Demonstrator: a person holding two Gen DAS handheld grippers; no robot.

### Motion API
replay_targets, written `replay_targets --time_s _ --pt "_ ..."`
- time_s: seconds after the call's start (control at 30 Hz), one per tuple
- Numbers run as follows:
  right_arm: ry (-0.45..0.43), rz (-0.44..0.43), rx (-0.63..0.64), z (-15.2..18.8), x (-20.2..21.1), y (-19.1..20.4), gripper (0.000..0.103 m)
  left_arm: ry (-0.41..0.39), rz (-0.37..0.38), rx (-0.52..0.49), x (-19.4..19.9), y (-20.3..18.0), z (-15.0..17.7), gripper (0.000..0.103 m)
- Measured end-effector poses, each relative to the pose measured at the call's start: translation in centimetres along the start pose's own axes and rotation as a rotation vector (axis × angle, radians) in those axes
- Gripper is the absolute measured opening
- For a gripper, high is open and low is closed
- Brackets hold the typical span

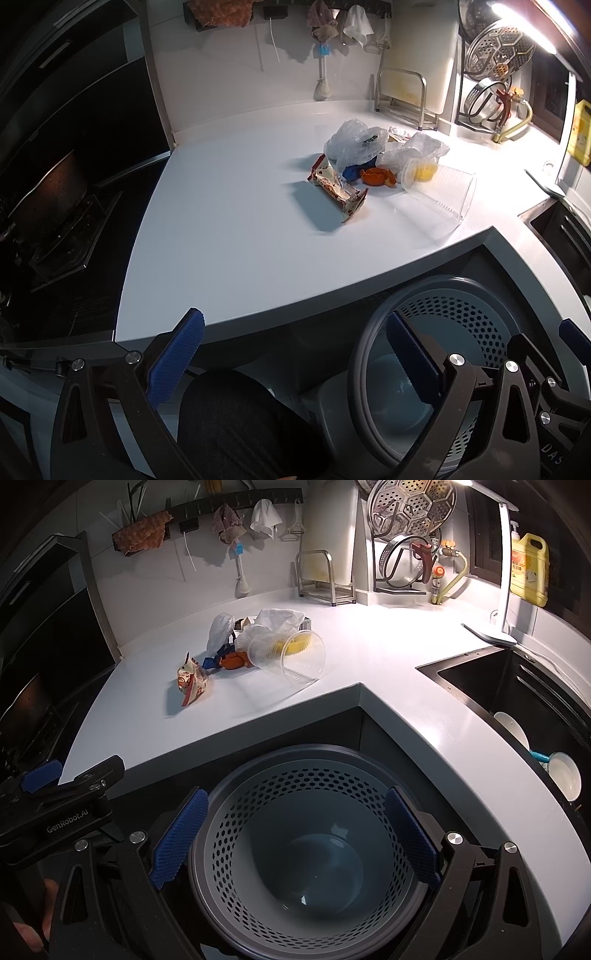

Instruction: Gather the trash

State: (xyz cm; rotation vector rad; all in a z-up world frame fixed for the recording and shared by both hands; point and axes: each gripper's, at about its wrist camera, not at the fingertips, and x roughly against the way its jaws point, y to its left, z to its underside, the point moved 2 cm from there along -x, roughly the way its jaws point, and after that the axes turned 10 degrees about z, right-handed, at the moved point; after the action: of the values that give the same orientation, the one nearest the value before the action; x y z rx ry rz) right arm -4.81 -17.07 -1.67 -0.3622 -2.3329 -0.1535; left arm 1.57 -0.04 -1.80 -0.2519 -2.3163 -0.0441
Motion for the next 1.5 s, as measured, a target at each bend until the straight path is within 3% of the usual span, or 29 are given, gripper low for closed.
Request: replay_targets --time_s 1.5 --pt "0.003 -0.01 -0.003 0.06 -0.49 0.02 0.092 -0.002 -0.012 0.001 -0.39 0.3 0.21 0.097"
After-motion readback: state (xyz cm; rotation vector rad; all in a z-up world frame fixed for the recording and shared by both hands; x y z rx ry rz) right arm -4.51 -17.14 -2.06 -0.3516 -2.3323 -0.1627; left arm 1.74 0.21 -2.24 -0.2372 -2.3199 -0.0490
